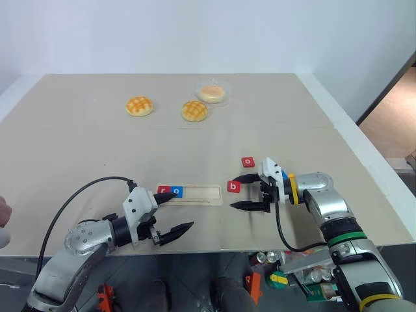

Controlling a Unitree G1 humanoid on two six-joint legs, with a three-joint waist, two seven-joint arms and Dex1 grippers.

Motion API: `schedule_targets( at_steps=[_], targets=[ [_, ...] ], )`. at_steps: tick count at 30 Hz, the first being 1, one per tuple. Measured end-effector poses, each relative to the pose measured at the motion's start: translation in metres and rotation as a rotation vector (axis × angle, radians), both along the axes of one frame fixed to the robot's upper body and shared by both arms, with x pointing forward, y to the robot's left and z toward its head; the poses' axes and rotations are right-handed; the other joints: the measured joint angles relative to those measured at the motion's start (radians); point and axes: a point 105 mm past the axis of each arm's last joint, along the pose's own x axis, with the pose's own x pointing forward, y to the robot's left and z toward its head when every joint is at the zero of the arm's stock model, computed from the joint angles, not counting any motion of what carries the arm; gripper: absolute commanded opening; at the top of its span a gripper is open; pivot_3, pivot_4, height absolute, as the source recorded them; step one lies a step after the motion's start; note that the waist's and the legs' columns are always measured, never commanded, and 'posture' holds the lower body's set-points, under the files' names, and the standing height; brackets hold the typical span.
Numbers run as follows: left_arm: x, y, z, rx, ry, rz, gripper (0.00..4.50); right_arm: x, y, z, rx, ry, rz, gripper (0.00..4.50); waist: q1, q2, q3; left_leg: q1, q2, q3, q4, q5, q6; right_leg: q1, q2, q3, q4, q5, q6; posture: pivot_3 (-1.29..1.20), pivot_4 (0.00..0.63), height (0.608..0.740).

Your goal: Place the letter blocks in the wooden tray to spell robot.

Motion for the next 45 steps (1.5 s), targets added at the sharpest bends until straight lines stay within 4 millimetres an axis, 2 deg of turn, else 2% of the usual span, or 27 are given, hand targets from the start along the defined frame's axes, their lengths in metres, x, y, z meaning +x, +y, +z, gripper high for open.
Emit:
schedule_targets(
  at_steps=[4,5,6,7,8,10,12,23,26,29,31,35,39,45],
  targets=[
    [0.001,0.001,-0.001,0.006,0.000,0.002,4.50,0.001,0.000,0.000,0.003,-0.001,-0.016,3.20,0.000,0.000,0.000,0.000,0.000,0.000,0.000,0.000,0.000,0.000,0.000,0.000,0.000,0.000,0.000,0.00,0.150,0.740],
    [0.001,0.001,-0.001,0.009,0.001,0.002,4.50,0.002,0.000,0.000,0.003,-0.005,-0.039,3.08,0.000,0.000,0.000,0.000,0.000,0.000,0.000,0.000,0.000,0.000,0.000,0.000,0.000,0.000,0.000,0.00,0.150,0.740],
    [0.001,0.001,-0.001,0.011,0.000,0.003,4.50,0.002,0.000,0.000,0.005,-0.004,-0.045,2.45,0.000,0.000,0.000,0.000,0.000,0.000,-0.001,0.000,0.000,0.000,0.000,0.000,0.000,0.000,0.000,0.00,0.150,0.740],
    [0.001,0.001,-0.002,0.013,0.000,0.003,4.50,0.002,0.000,0.000,0.007,-0.003,-0.048,2.15,0.000,0.000,0.000,0.000,0.000,0.000,-0.001,0.000,0.000,0.000,0.000,0.000,0.000,0.000,0.000,0.00,0.150,0.740],
    [0.001,0.001,-0.002,0.014,0.000,0.003,4.50,0.002,0.001,0.000,0.009,-0.004,-0.051,2.15,0.000,0.000,0.000,0.000,0.000,0.000,-0.001,0.000,0.000,0.000,0.000,0.000,0.000,-0.001,0.000,0.00,0.150,0.740],
    [0.000,0.001,-0.002,0.016,0.000,0.000,4.50,0.001,0.001,0.000,0.014,-0.008,-0.060,1.56,0.000,0.000,0.000,0.000,0.000,0.000,-0.002,0.000,-0.001,0.000,0.000,0.000,0.000,-0.001,0.000,0.00,0.150,0.740],
    [0.000,0.001,-0.002,0.017,0.000,-0.001,4.50,0.000,0.001,0.000,0.015,-0.011,-0.063,1.22,0.000,0.000,0.000,0.000,0.000,0.000,-0.002,-0.001,-0.001,0.000,0.000,0.000,0.000,-0.001,0.000,0.00,0.150,0.740],
    [0.001,0.002,-0.005,0.030,0.003,0.006,4.50,0.001,0.002,0.002,0.040,-0.030,-0.135,1.21,0.000,0.000,0.000,0.000,0.000,0.000,-0.002,-0.001,-0.001,-0.001,0.000,0.000,0.000,-0.001,0.000,0.00,0.150,0.740],
    [0.005,0.007,-0.005,0.011,0.004,0.069,4.50,0.005,0.006,0.020,0.061,-0.061,-0.137,1.21,-0.001,0.001,0.002,-0.002,0.000,0.000,-0.003,-0.001,-0.001,-0.003,0.000,0.000,0.000,-0.001,0.000,0.00,0.150,0.740],
    [0.009,0.012,-0.004,-0.017,-0.003,0.133,4.50,0.006,0.020,0.046,0.069,-0.120,-0.092,1.21,0.000,0.001,0.002,-0.003,0.001,0.000,-0.004,-0.001,-0.001,-0.004,0.001,0.000,0.000,0.000,0.003,0.00,0.150,0.740],
    [0.012,0.019,-0.003,-0.035,-0.008,0.199,4.50,0.000,0.035,0.052,0.048,-0.114,-0.041,1.21,-0.002,0.001,0.002,-0.003,0.001,0.001,-0.007,-0.001,-0.001,-0.006,0.001,0.000,0.000,0.000,0.003,0.00,0.150,0.740],
    [0.015,0.029,-0.002,-0.055,-0.014,0.280,4.50,-0.018,0.080,0.046,0.007,-0.077,0.099,1.21,-0.002,0.001,0.003,-0.004,0.002,-0.001,-0.009,-0.002,-0.003,-0.007,0.002,-0.001,0.000,-0.002,0.002,0.00,0.150,0.740],
    [0.012,0.033,-0.007,-0.051,0.006,0.298,4.50,-0.022,0.094,0.033,-0.035,-0.052,0.128,1.21,0.001,0.001,0.003,-0.006,0.001,0.000,-0.008,-0.002,-0.003,-0.009,0.000,-0.001,0.000,-0.003,0.003,0.00,0.150,0.740],
    [0.010,0.037,-0.006,-0.064,0.006,0.308,4.50,-0.014,0.106,0.021,-0.073,-0.049,0.138,1.21,0.000,0.001,0.003,-0.008,0.001,0.000,-0.006,-0.002,-0.003,-0.010,0.000,-0.001,0.000,-0.001,0.004,0.00,0.150,0.740]
  ],
)
